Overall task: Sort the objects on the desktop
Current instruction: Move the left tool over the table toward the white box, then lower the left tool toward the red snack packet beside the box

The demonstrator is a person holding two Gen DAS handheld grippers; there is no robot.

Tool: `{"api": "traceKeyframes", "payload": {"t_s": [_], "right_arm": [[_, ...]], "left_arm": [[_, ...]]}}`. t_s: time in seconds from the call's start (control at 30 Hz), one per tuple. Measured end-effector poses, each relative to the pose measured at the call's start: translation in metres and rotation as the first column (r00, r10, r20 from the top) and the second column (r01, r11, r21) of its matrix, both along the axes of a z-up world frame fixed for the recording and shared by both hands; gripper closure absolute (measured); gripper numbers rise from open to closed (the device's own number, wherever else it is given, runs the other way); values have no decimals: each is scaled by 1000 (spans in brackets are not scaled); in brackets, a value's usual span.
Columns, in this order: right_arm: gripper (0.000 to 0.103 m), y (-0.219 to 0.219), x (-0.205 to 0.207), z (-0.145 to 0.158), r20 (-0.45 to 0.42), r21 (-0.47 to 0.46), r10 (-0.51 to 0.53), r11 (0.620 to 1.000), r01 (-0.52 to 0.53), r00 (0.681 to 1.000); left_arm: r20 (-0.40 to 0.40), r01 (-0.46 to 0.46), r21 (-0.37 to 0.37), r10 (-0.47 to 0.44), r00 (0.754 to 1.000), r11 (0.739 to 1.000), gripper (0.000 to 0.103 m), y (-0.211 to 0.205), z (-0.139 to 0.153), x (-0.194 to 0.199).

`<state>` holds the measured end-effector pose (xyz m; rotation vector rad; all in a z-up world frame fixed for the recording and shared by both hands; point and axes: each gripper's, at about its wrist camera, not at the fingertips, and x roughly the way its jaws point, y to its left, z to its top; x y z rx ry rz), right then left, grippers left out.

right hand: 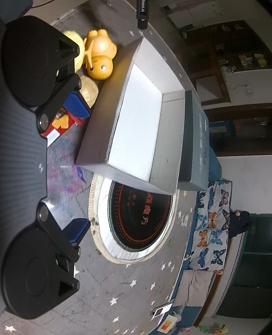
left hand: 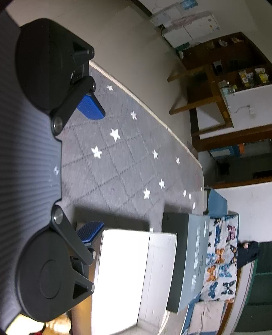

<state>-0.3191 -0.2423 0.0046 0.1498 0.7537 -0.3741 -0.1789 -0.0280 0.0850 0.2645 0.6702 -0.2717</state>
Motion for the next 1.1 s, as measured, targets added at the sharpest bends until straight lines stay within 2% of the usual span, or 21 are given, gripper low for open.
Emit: {"api": "traceKeyframes", "payload": {"t_s": [0.13,0.7,1.1], "right_arm": [[0,5,1,2,-1,25,7,1000,-7,1000],[0,31,5,8,-16,29,52,998,-52,999],[0,47,5,9,-33,41,103,994,-102,994]], "left_arm": [[0,30,3,-30,1000,1000,0,-7,5,-11],[-23,170,44,-170,985,984,0,-40,2,-44],[-48,228,65,-225,973,972,0,-52,-2,-57]]}}
